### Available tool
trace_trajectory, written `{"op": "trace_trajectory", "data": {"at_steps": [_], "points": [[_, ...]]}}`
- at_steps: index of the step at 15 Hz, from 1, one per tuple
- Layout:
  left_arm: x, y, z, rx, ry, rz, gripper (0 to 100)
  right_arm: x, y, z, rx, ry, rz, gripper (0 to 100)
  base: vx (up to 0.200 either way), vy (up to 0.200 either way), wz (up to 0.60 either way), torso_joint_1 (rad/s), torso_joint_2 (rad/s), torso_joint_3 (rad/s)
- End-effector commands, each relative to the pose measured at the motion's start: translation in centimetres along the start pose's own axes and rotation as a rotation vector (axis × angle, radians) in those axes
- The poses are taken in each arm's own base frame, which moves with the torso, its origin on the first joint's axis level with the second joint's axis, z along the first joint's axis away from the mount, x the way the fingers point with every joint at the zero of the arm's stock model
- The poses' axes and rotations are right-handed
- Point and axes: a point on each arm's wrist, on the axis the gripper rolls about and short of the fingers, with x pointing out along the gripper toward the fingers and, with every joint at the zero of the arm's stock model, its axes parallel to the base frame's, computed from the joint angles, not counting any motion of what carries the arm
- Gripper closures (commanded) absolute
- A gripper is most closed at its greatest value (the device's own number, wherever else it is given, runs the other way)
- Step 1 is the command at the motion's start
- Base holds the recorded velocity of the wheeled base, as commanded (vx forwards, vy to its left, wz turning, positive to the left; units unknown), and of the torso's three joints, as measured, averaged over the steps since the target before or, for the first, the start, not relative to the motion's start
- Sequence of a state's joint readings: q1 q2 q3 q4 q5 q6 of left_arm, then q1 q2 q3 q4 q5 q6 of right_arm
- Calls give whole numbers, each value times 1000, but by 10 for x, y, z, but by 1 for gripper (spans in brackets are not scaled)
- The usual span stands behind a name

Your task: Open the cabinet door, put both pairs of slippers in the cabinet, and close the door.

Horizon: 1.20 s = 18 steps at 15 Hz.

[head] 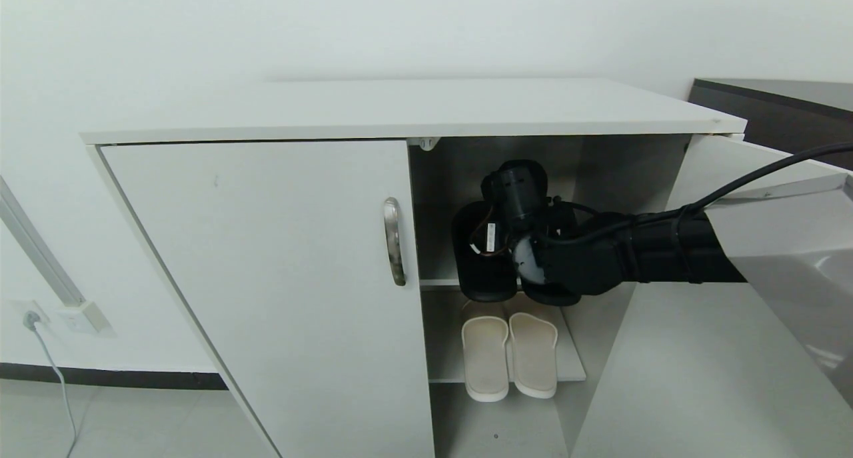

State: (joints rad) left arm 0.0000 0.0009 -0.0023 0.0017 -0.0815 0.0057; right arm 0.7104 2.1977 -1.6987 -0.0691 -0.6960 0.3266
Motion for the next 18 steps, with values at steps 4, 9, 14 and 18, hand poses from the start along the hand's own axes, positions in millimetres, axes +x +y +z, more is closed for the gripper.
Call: {"op": "trace_trajectory", "data": {"at_steps": [4, 9, 14, 18], "points": [[0, 0, 0, -1, -2, 0, 100, -50, -7, 4, 11, 8, 52, 0, 0, 0, 0, 0, 0, 0], [0, 0, 0, 0, 1, 0, 100, -103, -22, -12, 5, 5, 122, 0, 0, 0, 0, 0, 0, 0], [0, 0, 0, 2, -2, 0, 100, -142, -42, -38, -12, -36, 233, 0, 0, 0, 0, 0, 0, 0], [0, 0, 0, 2, 0, 0, 100, -149, -41, -38, -26, -44, 254, 100, 0, 0, 0, 0, 0, 0]]}}
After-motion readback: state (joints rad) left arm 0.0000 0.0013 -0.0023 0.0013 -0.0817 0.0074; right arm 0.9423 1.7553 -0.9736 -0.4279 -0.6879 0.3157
